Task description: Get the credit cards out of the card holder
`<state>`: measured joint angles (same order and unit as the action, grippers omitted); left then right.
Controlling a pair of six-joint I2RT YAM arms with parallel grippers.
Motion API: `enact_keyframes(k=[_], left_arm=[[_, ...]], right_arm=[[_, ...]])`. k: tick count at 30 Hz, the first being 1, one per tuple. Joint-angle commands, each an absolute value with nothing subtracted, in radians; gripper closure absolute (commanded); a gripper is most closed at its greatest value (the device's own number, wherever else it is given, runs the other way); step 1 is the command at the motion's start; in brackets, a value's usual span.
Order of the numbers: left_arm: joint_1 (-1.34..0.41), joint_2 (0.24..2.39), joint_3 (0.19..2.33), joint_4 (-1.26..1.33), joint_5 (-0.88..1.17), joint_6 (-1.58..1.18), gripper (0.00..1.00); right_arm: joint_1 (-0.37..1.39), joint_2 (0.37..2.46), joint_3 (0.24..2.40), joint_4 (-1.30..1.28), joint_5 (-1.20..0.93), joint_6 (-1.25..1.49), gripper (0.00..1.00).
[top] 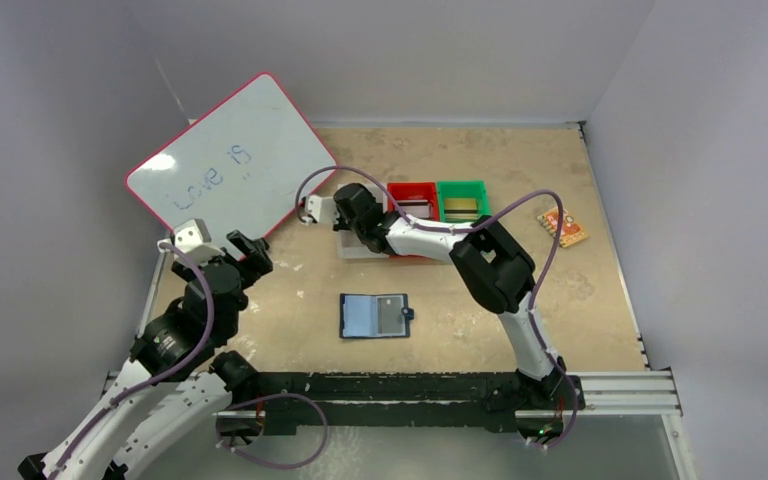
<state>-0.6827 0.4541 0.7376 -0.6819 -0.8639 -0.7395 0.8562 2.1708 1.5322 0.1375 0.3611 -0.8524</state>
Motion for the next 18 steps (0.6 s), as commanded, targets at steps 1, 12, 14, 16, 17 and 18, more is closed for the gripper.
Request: enact_keyframes(k=[1,12,14,16,17,18], left_arm=[[-0.679,0.445,0.745,-0.676,-0.877,-0.727,0.19],[-0.679,0.345,0.754,-0.716,-0.966,-0.758,0.2],[-0.68,0.318,0.749,-0.716,-0.979,-0.761,0.2],[-0.68,0.298,0.744,-0.716,-0.988,-0.764,0.2],[-0.68,0.291,0.742,-0.716,-0.99,-0.764,0.2],[-0.679,0.285,0.741,-0.715,-0.991,-0.764,0.2]], right_arm=[[0.85,2.179,1.55,0.216,0.395,-0.892,0.89],[0.845,2.169,1.524,0.242,0.351,-0.892,0.8],[0.845,2.162,1.518,0.234,0.34,-0.886,0.8],[0.845,2.154,1.518,0.215,0.324,-0.872,0.79],[0.845,2.148,1.514,0.211,0.316,-0.864,0.78],[0.845,2.143,1.509,0.204,0.304,-0.858,0.77]])
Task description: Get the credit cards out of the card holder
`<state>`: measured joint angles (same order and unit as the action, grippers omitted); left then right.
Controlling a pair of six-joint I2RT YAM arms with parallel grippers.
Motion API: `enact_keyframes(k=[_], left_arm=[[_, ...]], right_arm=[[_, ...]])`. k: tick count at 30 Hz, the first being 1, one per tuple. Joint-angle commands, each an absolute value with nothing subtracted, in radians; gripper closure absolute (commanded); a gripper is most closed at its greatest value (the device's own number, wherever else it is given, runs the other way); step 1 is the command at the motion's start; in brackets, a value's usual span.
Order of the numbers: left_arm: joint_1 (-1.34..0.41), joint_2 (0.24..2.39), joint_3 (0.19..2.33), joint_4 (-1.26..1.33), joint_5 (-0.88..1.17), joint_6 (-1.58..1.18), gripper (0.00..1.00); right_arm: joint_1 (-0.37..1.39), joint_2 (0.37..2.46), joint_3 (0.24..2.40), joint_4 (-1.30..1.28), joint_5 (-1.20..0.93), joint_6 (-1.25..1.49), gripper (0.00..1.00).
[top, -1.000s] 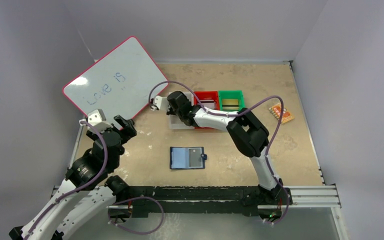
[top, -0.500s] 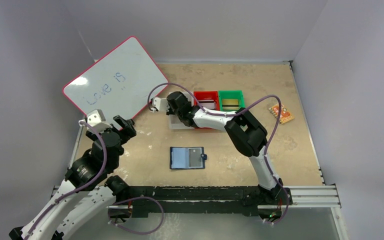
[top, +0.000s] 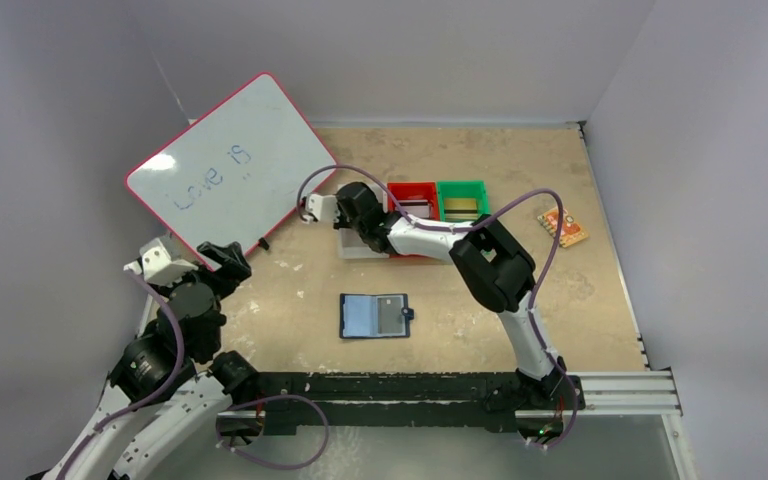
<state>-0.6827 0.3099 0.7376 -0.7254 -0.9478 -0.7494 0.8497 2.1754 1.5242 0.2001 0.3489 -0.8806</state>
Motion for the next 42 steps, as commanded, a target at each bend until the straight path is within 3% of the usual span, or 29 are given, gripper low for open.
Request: enact_keyframes(k=[1,42], left_arm=[[-0.68,0.284,0.741,-0.715,-0.991,-0.763,0.2],[-0.68,0.347,0.751,-0.719,-0.958,-0.749,0.2]], right_arm=[[0.845,2.134,1.503,0.197,0.294,-0.852,0.76],[0.824,2.131,1.523,0.133,0.233,-0.795,0.49]])
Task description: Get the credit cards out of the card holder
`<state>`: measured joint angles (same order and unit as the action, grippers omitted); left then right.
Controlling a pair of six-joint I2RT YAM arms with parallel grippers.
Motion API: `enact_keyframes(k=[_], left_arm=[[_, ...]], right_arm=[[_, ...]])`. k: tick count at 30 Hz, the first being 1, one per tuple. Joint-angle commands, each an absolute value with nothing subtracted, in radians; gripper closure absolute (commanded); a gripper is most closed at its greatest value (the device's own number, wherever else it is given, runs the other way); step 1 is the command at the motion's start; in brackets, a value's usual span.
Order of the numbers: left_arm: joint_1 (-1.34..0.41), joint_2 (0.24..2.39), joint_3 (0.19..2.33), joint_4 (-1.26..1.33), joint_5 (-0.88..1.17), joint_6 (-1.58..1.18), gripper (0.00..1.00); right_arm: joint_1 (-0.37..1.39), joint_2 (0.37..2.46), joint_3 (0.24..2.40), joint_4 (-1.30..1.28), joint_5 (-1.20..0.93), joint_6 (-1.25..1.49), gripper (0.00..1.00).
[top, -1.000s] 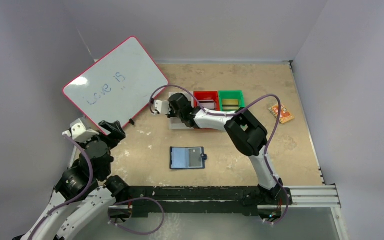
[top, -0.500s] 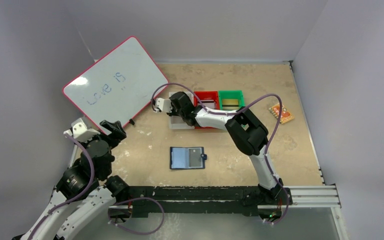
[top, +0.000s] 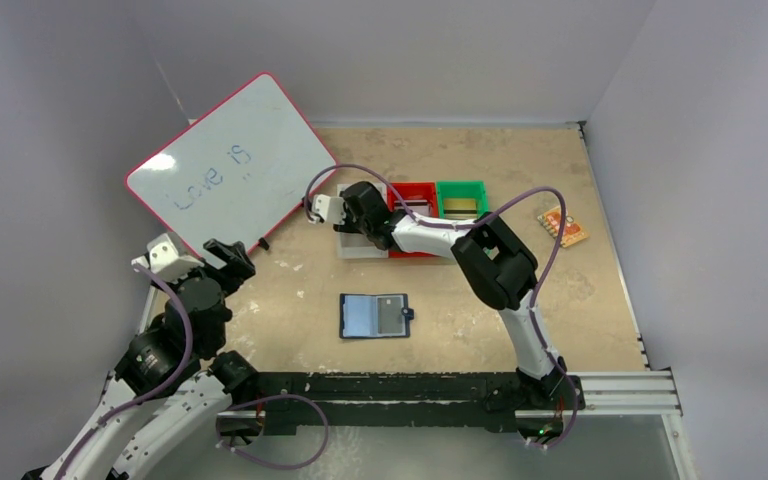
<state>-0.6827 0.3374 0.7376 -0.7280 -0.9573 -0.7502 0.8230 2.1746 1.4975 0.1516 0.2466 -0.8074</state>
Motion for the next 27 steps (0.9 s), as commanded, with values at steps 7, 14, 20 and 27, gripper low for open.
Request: enact_keyframes(k=[7,14,20,27], left_arm=[[-0.68,0.353,0.751,-0.719,-0.956,-0.749,0.2],[-0.68,0.359,0.753,-0.721,-0.951,-0.748,0.2],[-0.679,0.362,0.753,-0.721,-0.951,-0.748,0.2],[-0.68,0.373,0.755,-0.727,-0.948,-0.753,0.2]], right_arm=[[0.822,2.117,1.524,0.142,0.219,-0.779,0.48],[0.821,2.1,1.519,0.151,0.21,-0.767,0.46],[0.821,2.063,1.511,0.165,0.191,-0.74,0.45],[0.821,1.862,1.443,0.26,0.216,-0.512,0.41]])
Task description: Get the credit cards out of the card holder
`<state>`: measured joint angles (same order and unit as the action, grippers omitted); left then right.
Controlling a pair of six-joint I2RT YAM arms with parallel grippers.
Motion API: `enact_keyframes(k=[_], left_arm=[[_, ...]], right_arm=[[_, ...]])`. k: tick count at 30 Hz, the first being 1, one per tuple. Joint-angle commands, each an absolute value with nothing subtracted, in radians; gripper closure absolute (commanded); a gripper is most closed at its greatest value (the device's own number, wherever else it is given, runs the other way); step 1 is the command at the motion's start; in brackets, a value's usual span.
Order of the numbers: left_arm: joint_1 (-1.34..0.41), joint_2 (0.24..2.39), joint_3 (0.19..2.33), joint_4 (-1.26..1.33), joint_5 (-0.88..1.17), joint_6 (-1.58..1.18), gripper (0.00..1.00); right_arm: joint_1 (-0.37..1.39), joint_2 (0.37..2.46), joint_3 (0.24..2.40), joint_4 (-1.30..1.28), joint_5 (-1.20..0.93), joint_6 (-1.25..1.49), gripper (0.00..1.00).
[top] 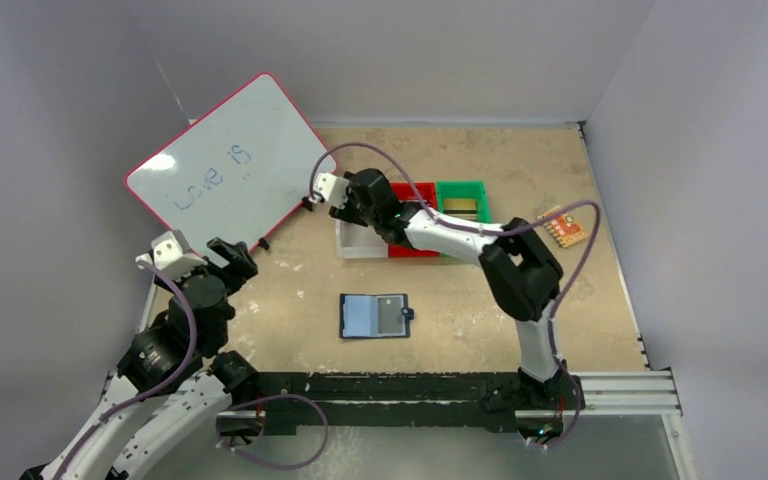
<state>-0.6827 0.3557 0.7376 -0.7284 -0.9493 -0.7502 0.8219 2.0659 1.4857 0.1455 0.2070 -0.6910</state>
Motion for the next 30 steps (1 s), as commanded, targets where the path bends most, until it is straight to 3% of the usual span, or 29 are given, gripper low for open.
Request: enact_keyframes(k=[1,4,7,9,13,19,24,30], left_arm=[[-0.68,0.377,0.756,-0.728,-0.947,-0.753,0.2],[-0.68,0.394,0.761,-0.732,-0.939,-0.754,0.2],[-0.68,0.42,0.761,-0.727,-0.917,-0.747,0.2],[-0.68,0.437,0.761,-0.716,-0.89,-0.737,0.19],[-0.679,0.494,0.748,-0.671,-0.789,-0.697,0.19],[-0.68,0.659,0.737,-0.634,-0.591,-0.743,0.2],[-0.679,0.827,0.671,-0.515,-0.381,-0.816,0.23],[-0.68,0.854,0.582,-0.427,-0.287,-0.874,0.24]], right_arm=[[0.821,1.818,1.409,0.285,0.238,-0.455,0.4],[0.821,1.663,1.308,0.273,0.311,-0.174,0.32],[0.818,1.55,1.246,0.109,0.322,0.142,0.04],[0.818,1.485,1.177,0.036,0.251,0.273,0.0],[0.817,1.319,0.944,0.103,0.105,0.542,0.03],[0.847,1.153,0.575,0.414,-0.178,0.853,0.2],[1.027,1.221,0.641,0.254,-0.01,0.882,0.25],[1.137,1.321,0.743,0.03,0.2,0.95,0.39]])
